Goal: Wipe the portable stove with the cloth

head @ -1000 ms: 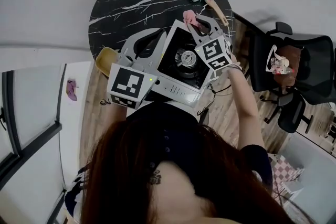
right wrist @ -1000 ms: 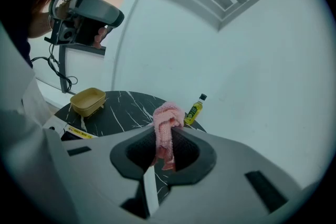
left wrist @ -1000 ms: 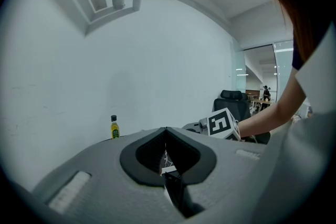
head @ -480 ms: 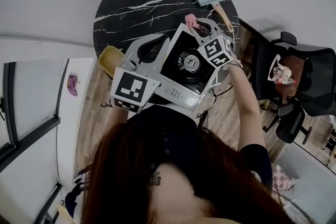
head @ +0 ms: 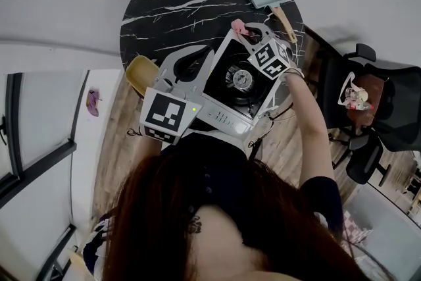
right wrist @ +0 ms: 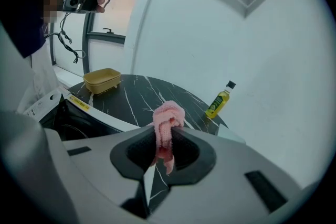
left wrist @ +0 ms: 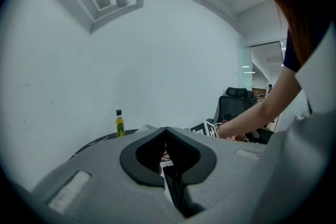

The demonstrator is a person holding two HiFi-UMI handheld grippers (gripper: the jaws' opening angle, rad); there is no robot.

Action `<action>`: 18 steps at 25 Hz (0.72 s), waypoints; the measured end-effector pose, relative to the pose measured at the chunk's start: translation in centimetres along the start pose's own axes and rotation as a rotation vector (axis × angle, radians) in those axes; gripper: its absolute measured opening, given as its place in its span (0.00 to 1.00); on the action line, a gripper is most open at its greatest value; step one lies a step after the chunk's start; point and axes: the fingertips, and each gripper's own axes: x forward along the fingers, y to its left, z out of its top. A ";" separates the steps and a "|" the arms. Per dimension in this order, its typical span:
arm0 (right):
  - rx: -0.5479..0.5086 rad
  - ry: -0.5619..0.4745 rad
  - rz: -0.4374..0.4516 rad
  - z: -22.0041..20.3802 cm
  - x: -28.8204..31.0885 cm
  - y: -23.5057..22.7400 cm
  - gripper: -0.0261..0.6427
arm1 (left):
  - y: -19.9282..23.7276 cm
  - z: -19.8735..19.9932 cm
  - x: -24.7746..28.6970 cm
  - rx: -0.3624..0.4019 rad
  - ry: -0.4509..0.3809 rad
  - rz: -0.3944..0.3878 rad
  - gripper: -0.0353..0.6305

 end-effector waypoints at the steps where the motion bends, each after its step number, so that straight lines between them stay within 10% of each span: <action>1: -0.007 0.007 0.012 -0.2 0.3 0.1 0.14 | 0.0 -0.1 0.0 0.001 0.002 0.001 0.07; 18: -0.076 0.079 0.128 -2.3 3.0 1.8 0.14 | -0.2 -0.3 -0.8 0.005 0.011 0.026 0.07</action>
